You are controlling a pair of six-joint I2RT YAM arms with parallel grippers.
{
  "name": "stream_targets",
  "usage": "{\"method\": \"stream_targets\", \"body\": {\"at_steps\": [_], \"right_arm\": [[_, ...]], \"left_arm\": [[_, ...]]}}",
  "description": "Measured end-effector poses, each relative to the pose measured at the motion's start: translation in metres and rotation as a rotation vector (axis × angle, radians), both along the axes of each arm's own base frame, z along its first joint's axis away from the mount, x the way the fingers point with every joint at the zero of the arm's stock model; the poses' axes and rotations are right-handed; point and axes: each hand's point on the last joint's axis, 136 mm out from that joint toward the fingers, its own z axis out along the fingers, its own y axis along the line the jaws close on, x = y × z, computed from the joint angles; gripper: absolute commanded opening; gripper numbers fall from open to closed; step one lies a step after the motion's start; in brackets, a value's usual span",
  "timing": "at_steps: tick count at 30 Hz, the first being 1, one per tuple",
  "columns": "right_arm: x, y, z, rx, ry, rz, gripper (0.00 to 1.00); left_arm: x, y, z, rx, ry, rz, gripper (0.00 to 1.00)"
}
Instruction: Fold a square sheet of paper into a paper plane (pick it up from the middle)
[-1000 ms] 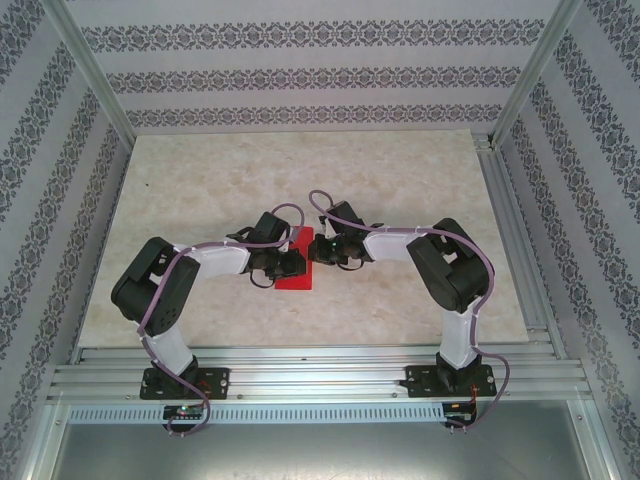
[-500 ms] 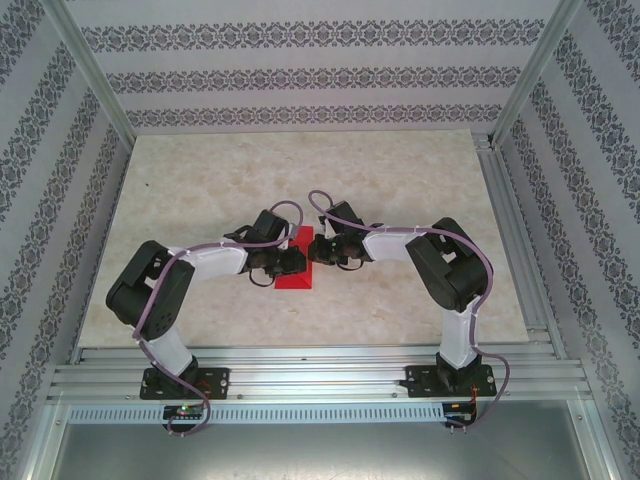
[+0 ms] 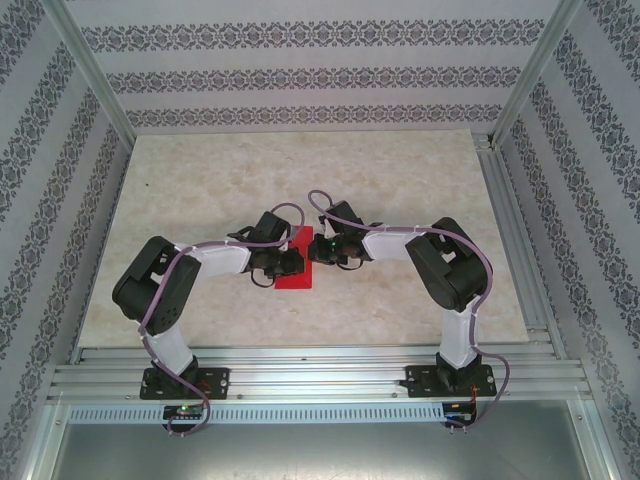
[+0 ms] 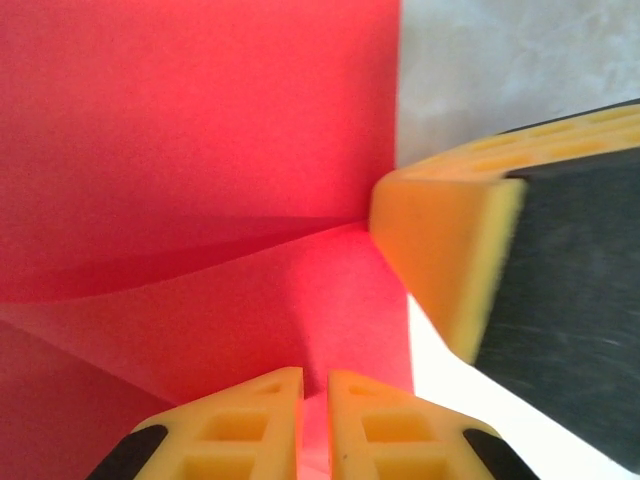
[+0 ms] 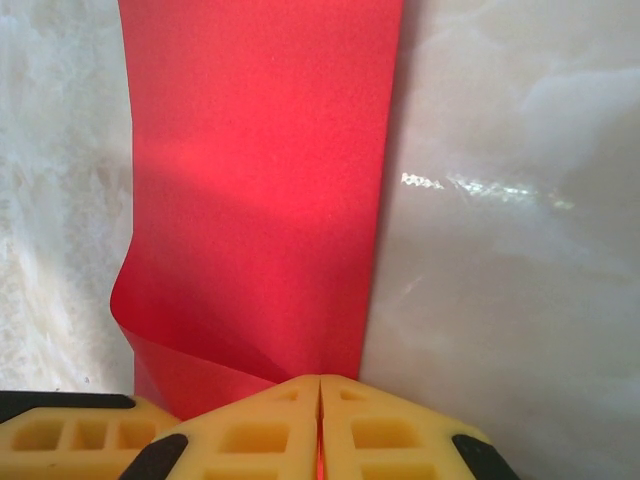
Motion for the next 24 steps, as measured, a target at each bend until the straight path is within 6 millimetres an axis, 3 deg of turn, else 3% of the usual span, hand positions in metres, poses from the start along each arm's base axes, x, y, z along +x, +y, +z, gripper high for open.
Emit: {"method": "stream_targets", "body": {"at_steps": [8, 17, 24], "right_arm": [[0.001, 0.000, 0.000, -0.002, 0.002, -0.001, 0.10], [0.008, -0.001, 0.009, -0.012, -0.011, -0.019, 0.26], [0.013, -0.021, 0.055, -0.004, -0.104, -0.098, 0.20]], "left_arm": [[0.001, 0.000, -0.001, 0.007, 0.002, 0.003, 0.15], [0.002, 0.002, -0.002, 0.017, 0.003, 0.011, 0.13], [0.002, 0.002, -0.003, 0.020, 0.007, 0.020, 0.12]]}}
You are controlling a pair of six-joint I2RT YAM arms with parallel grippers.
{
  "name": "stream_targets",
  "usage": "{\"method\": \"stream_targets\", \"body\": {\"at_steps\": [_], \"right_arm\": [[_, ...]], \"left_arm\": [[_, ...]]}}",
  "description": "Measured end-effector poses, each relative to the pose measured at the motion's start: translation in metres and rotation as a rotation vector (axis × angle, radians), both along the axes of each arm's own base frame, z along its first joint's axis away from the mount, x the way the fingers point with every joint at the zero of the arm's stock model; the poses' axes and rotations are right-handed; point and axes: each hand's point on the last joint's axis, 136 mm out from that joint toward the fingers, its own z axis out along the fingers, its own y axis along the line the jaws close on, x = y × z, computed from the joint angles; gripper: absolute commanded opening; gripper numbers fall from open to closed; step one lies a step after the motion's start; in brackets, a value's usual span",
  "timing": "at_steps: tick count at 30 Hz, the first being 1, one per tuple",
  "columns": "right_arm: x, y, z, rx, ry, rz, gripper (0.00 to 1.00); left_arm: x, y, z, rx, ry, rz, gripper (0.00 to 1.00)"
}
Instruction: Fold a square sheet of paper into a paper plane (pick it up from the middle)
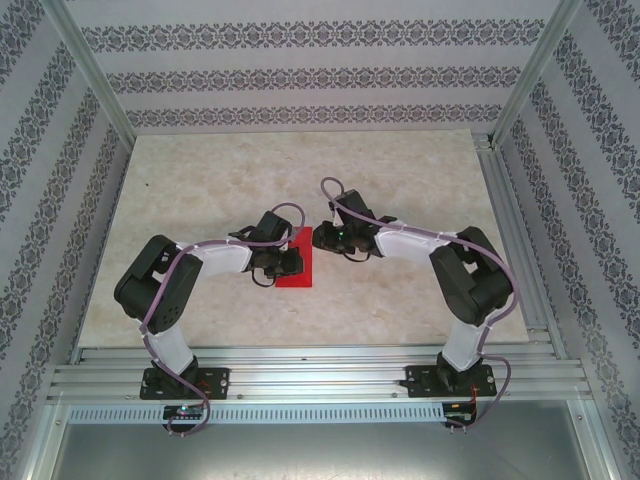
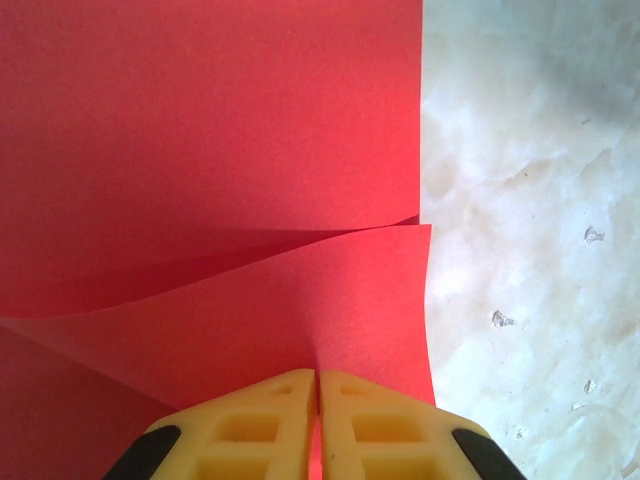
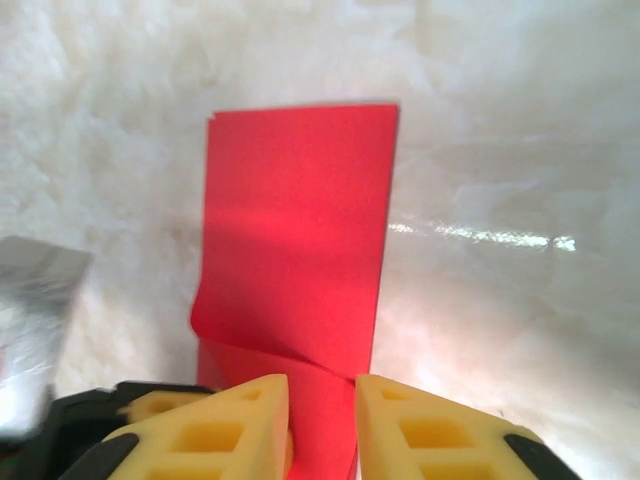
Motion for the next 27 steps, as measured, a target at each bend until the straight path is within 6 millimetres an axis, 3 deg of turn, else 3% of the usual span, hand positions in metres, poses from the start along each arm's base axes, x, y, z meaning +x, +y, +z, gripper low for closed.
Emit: {"method": "stream_targets", "body": {"at_steps": [4, 9, 13, 17, 22, 27], "right_arm": [[-0.020, -0.007, 0.010, 0.004, -0.010, -0.014, 0.15], [-0.062, 0.002, -0.009, -0.016, 0.056, 0.036, 0.12], [-0.083, 0.017, -0.013, -0.013, 0.082, 0.074, 0.10], [-0.090, 0.028, -0.021, 0.002, 0.105, 0.092, 0.09], [-0.092, 0.029, -0.041, -0.021, 0.151, 0.082, 0.09], [-0.094, 0.028, -0.048, -0.034, 0.167, 0.082, 0.09]], "left_arm": [[0.000, 0.000, 0.000, -0.001, 0.006, 0.012, 0.12], [0.000, 0.000, 0.000, -0.002, 0.011, 0.022, 0.13], [0.000, 0.000, 0.000, -0.003, 0.016, 0.032, 0.12], [0.000, 0.000, 0.000, -0.004, 0.018, 0.036, 0.12], [0.000, 0.000, 0.000, -0.004, 0.019, 0.037, 0.12], [0.000, 0.000, 0.000, -0.004, 0.020, 0.039, 0.13]]}}
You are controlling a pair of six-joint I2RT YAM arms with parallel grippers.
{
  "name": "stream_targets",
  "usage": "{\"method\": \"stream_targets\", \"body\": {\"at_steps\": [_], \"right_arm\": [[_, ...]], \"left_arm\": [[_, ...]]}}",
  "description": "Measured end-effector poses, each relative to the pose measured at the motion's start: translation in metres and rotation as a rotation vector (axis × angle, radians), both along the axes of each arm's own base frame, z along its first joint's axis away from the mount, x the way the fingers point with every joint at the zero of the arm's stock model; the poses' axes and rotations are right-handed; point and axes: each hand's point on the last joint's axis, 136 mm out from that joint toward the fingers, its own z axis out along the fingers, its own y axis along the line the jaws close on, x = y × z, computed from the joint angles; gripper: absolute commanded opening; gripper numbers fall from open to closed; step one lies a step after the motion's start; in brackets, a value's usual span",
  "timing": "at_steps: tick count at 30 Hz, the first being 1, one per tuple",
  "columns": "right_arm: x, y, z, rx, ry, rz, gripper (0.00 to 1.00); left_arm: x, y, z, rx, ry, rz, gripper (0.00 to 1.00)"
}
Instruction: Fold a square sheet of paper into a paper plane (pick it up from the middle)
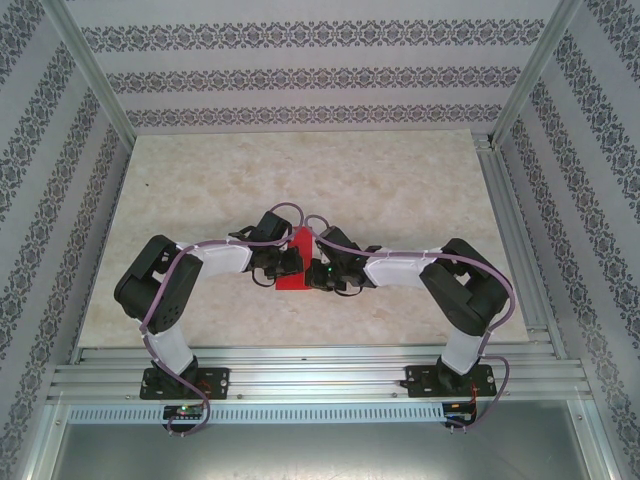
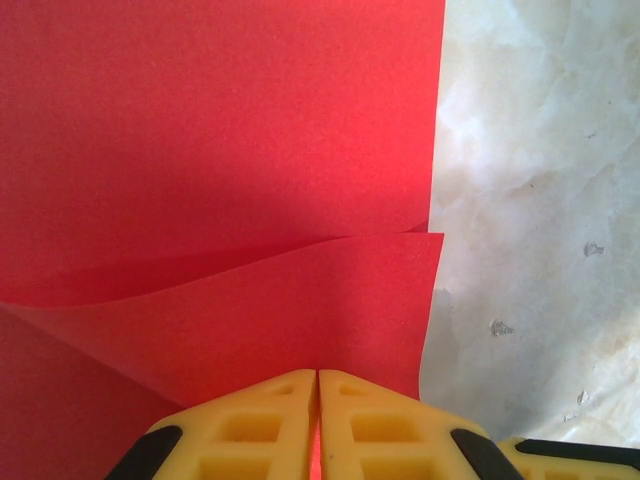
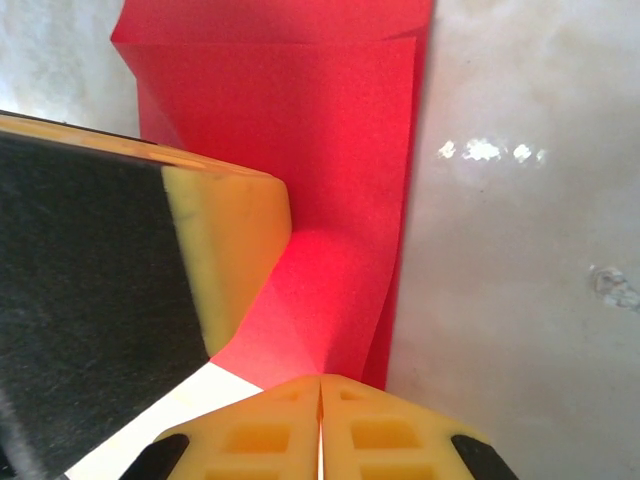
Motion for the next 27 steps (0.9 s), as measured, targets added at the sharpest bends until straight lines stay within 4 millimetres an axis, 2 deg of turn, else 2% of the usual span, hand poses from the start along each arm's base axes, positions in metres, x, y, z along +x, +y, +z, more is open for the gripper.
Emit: {"method": "stream_targets", "body": {"at_steps": [13, 18, 22, 24, 27], "right_arm": [[-0.009, -0.011, -0.007, -0.054, 0.042, -0.003, 0.10], [-0.008, -0.012, 0.009, -0.040, 0.013, 0.001, 0.11], [0.002, -0.001, 0.027, -0.006, -0.032, 0.013, 0.12], [0.007, 0.004, 0.029, 0.001, -0.041, 0.016, 0.11], [0.008, 0.008, 0.022, -0.008, -0.032, 0.021, 0.11]], "left_arm": [[0.000, 0.000, 0.000, 0.000, 0.003, 0.007, 0.12], [0.000, 0.000, 0.000, -0.001, 0.003, 0.007, 0.12], [0.000, 0.000, 0.000, -0.001, 0.004, 0.008, 0.12], [0.000, 0.000, 0.000, -0.001, 0.004, 0.009, 0.12], [0.000, 0.000, 0.000, -0.002, 0.006, 0.011, 0.12]]}}
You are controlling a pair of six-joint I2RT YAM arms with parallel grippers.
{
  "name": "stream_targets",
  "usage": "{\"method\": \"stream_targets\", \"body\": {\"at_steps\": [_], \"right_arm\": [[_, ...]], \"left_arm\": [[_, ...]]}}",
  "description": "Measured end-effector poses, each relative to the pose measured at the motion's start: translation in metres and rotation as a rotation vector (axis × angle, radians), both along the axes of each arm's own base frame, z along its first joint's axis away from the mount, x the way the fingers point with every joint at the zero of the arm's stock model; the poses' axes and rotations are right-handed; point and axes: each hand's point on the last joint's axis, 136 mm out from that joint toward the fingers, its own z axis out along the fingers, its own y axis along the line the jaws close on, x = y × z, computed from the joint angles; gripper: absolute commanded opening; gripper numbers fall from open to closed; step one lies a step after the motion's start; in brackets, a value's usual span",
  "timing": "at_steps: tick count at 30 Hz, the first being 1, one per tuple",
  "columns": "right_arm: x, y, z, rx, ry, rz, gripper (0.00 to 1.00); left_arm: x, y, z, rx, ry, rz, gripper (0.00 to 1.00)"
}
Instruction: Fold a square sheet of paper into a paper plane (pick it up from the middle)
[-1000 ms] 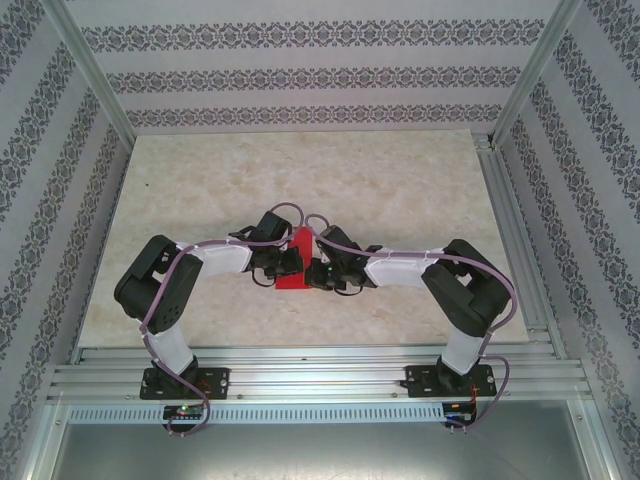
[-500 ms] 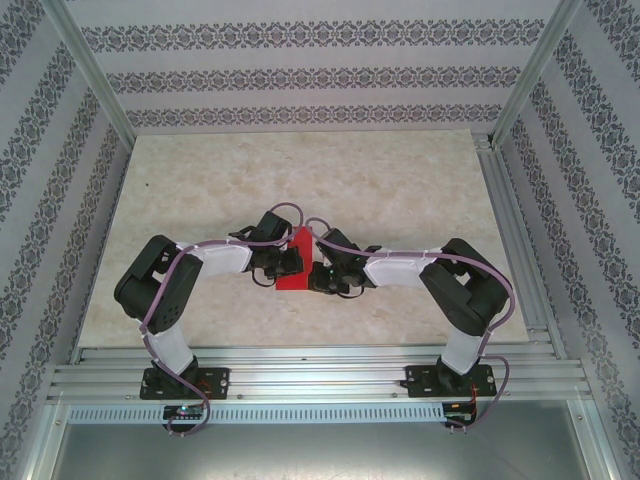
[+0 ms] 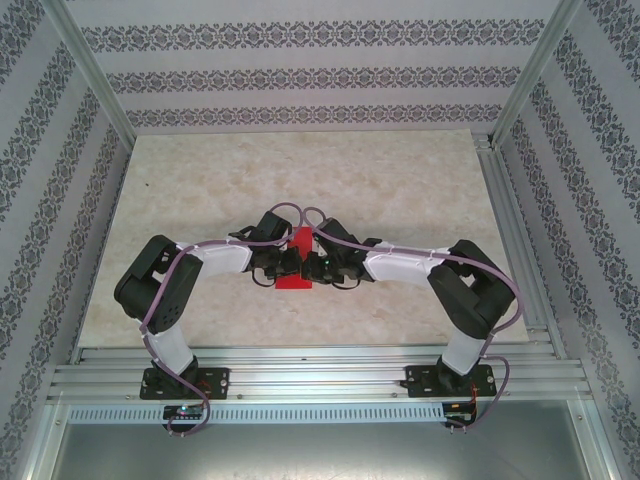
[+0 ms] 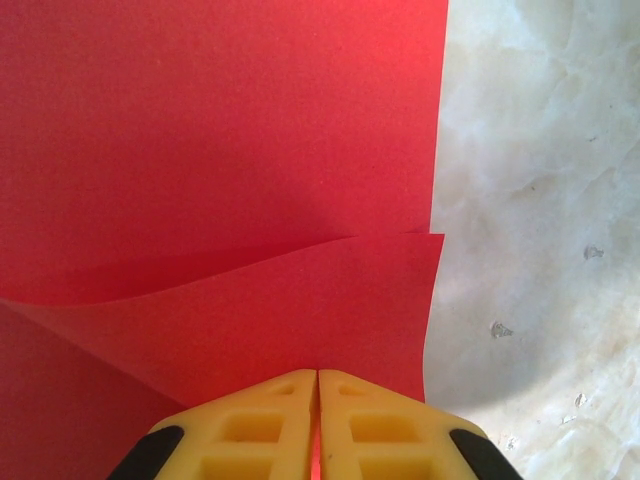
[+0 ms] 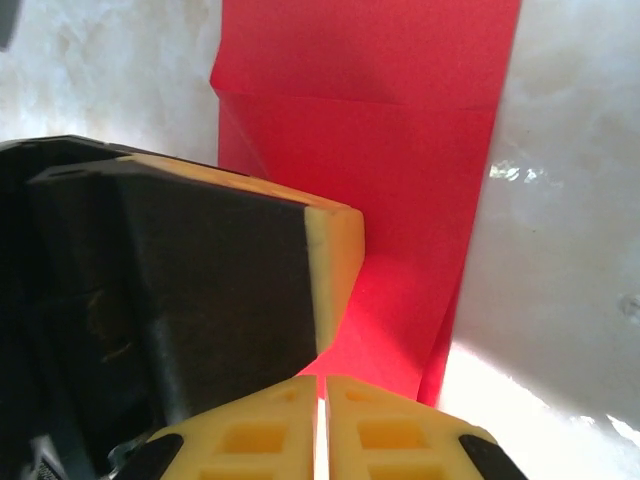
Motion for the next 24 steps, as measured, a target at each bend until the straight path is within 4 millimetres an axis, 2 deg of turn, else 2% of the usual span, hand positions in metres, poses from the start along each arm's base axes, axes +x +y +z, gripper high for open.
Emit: {"method": "stream_targets", "body": {"at_steps": [5, 11, 18, 24], "right_arm": [[-0.004, -0.002, -0.018, -0.033, 0.033, 0.002, 0.11], [-0.010, -0.009, -0.030, -0.059, 0.058, 0.000, 0.11], [-0.013, -0.011, -0.028, -0.061, 0.056, 0.003, 0.12], [-0.014, -0.011, -0.013, -0.045, 0.038, 0.017, 0.12]], "left_arm": [[0.000, 0.000, 0.000, -0.001, 0.003, 0.005, 0.12], [0.000, 0.000, 0.000, -0.001, 0.004, 0.006, 0.12], [0.000, 0.000, 0.000, -0.002, 0.006, 0.009, 0.12], [0.000, 0.000, 0.000, -0.003, 0.007, 0.011, 0.12]]}}
